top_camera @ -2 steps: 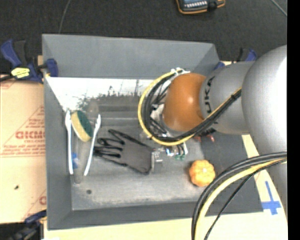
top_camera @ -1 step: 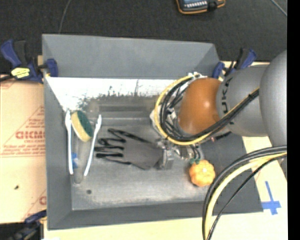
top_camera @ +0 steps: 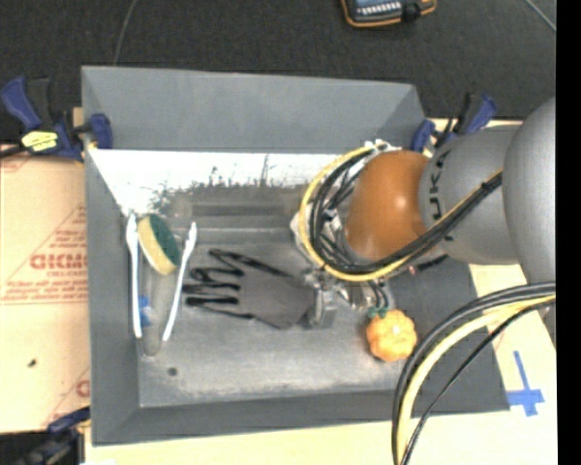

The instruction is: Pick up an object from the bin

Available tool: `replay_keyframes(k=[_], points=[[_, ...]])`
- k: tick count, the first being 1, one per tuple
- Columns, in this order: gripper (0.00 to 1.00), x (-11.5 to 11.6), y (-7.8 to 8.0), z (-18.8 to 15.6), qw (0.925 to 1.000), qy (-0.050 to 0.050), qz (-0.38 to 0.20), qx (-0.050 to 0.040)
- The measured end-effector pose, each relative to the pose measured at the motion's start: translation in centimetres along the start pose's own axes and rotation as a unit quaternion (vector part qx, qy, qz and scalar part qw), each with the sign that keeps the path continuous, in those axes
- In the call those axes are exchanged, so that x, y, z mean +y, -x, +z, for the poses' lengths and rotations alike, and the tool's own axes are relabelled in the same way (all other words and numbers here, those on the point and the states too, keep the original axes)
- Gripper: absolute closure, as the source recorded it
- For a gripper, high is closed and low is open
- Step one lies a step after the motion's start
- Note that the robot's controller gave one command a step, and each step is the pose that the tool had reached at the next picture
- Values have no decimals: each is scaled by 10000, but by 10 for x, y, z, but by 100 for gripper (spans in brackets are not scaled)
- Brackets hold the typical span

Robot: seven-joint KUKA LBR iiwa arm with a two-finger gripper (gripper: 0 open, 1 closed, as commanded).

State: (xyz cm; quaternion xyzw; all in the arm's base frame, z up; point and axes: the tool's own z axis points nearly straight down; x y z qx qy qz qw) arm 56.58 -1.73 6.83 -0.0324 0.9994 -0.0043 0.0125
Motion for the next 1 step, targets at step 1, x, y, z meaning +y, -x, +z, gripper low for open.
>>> replay_keyframes(k=[1], points=[[100,-1,0,-18,10000,-1,0,5]])
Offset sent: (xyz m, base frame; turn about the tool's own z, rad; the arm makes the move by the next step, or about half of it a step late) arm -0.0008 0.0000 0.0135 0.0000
